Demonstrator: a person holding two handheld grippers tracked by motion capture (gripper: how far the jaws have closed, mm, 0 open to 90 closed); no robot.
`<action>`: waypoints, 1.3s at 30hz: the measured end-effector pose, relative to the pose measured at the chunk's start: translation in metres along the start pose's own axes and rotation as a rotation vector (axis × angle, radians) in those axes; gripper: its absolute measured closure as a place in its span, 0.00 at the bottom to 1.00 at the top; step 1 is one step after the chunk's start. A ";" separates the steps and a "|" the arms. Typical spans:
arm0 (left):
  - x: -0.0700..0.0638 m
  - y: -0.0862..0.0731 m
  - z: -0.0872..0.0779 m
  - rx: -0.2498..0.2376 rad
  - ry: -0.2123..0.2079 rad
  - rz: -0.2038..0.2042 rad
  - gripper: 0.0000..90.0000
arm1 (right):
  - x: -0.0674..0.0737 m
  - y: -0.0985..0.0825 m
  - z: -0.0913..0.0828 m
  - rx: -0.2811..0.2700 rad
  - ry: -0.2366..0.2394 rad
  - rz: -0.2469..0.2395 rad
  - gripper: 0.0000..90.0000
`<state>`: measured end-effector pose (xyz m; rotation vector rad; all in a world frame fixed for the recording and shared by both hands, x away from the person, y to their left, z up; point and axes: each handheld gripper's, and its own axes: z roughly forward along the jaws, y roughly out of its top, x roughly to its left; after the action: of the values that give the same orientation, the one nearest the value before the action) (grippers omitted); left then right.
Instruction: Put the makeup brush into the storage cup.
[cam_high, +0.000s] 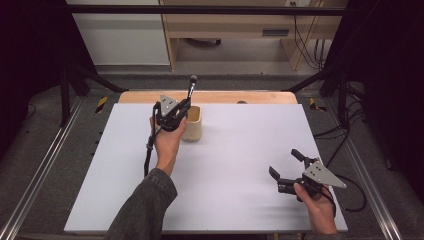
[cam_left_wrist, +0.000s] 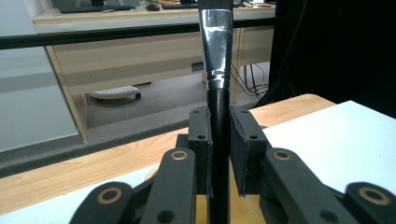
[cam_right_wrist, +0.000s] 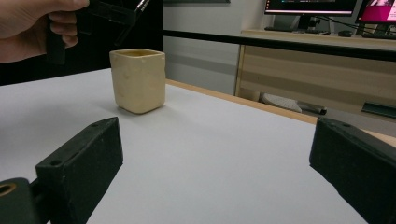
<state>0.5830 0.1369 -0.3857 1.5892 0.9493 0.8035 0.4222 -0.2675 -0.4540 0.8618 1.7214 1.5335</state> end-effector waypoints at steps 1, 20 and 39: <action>0.000 0.000 0.001 -0.001 -0.002 0.001 0.88 | 0.000 0.000 0.000 0.000 0.000 0.000 0.03; 0.004 -0.007 0.005 -0.003 -0.001 -0.024 0.88 | 0.001 -0.001 0.001 0.005 0.001 -0.001 0.03; 0.005 -0.016 0.011 0.000 0.001 -0.026 0.88 | 0.000 -0.001 0.001 0.005 0.001 0.000 0.03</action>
<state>0.5922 0.1380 -0.4032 1.5736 0.9696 0.7860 0.4224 -0.2671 -0.4552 0.8636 1.7267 1.5302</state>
